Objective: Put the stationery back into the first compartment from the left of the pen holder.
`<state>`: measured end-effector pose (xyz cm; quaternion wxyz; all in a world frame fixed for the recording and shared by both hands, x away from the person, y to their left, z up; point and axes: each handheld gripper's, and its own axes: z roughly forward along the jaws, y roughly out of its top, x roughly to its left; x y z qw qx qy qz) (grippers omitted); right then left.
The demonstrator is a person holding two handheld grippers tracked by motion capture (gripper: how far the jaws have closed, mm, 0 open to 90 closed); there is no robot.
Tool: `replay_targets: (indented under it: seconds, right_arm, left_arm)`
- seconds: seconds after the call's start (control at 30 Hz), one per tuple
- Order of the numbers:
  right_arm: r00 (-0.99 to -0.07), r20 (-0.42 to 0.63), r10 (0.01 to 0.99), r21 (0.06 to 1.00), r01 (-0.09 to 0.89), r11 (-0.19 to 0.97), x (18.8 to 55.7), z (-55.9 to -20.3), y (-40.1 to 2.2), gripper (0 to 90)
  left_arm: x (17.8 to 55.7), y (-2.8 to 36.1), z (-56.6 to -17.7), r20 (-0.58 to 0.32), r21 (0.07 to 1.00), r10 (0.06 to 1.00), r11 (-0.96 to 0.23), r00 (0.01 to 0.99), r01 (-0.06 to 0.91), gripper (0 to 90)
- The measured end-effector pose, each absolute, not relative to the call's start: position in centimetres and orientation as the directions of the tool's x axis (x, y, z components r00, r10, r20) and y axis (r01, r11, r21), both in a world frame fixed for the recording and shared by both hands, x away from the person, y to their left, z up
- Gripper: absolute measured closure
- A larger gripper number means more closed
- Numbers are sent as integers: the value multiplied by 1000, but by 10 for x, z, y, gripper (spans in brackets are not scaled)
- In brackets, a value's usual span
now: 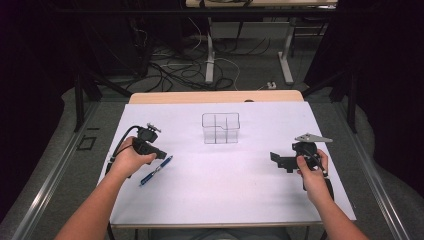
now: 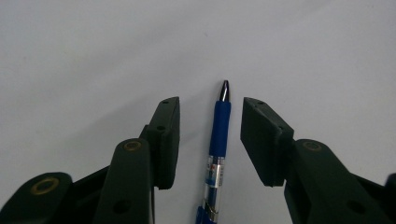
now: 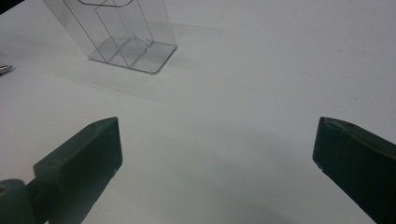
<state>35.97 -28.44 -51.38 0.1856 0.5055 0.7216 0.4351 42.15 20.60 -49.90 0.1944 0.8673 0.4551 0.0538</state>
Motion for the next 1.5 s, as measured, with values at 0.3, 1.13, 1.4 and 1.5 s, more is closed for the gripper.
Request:
replay_targets:
  seconds: [0.3, 1.13, 1.4, 1.5]
  right_arm:
    - [-423, 170, 890, 811, 574, 117, 360, -514, -283, 16]
    - [-428, 173, 887, 804, 582, 124, 361, -517, -283, 26]
    - [-434, 175, 884, 800, 586, 129, 360, -517, -282, 26]
    - [-432, 179, 884, 797, 591, 128, 360, -517, -281, 26]
  left_arm:
    - [421, 206, -509, -67, 357, 797, -542, 600, 761, 574]
    - [412, 201, -522, -52, 286, 788, -577, 614, 765, 705]
    - [410, 200, -526, -49, 271, 792, -576, 609, 771, 729]
    - [410, 200, -527, -43, 268, 785, -586, 618, 764, 738]
